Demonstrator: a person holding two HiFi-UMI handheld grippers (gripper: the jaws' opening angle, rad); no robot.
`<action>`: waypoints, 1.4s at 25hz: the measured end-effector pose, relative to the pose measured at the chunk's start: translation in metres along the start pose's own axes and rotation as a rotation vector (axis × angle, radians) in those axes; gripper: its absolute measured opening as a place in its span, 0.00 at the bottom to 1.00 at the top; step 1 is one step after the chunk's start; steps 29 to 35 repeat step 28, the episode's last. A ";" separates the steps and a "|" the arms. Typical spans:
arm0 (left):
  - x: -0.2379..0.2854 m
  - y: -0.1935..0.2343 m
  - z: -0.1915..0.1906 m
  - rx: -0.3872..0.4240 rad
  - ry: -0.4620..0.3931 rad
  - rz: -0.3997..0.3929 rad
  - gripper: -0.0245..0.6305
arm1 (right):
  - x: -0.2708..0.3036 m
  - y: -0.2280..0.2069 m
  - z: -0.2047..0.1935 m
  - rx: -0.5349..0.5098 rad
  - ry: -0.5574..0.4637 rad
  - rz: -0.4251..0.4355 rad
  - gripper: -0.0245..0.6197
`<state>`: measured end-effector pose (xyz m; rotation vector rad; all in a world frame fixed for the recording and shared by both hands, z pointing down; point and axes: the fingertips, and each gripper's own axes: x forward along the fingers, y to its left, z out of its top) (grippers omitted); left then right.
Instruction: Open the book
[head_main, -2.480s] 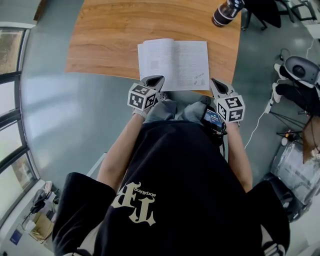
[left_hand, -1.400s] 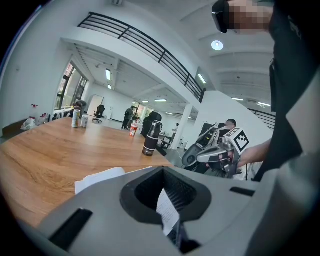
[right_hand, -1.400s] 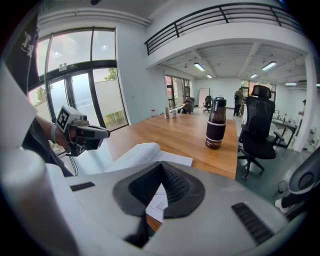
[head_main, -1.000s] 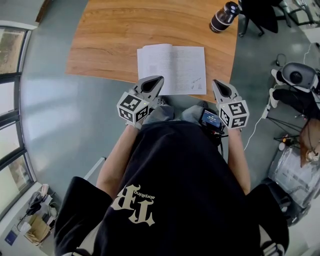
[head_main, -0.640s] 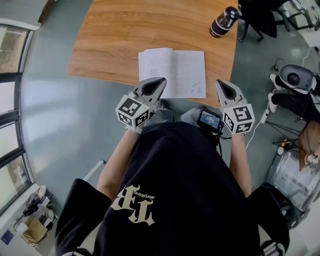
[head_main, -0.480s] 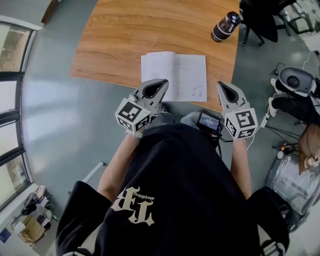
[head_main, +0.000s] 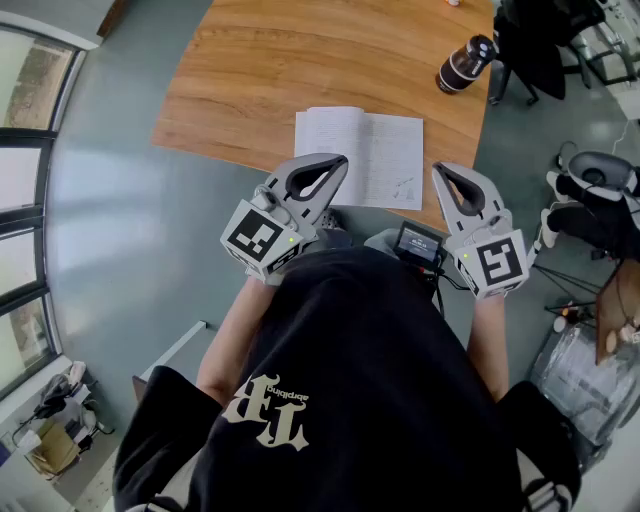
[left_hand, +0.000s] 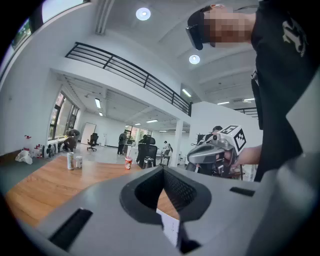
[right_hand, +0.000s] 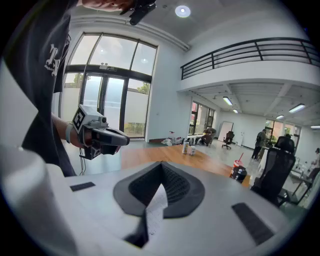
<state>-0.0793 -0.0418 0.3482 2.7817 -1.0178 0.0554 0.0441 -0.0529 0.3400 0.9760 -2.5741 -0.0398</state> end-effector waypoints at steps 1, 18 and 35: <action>-0.002 0.002 0.000 -0.002 0.001 0.006 0.05 | 0.001 0.001 0.001 -0.002 0.002 0.003 0.02; -0.006 0.015 -0.004 -0.025 0.007 0.033 0.05 | 0.014 0.002 -0.008 0.000 0.042 0.025 0.02; -0.007 0.017 -0.007 -0.026 0.011 0.041 0.05 | 0.015 0.000 -0.012 -0.002 0.064 0.022 0.02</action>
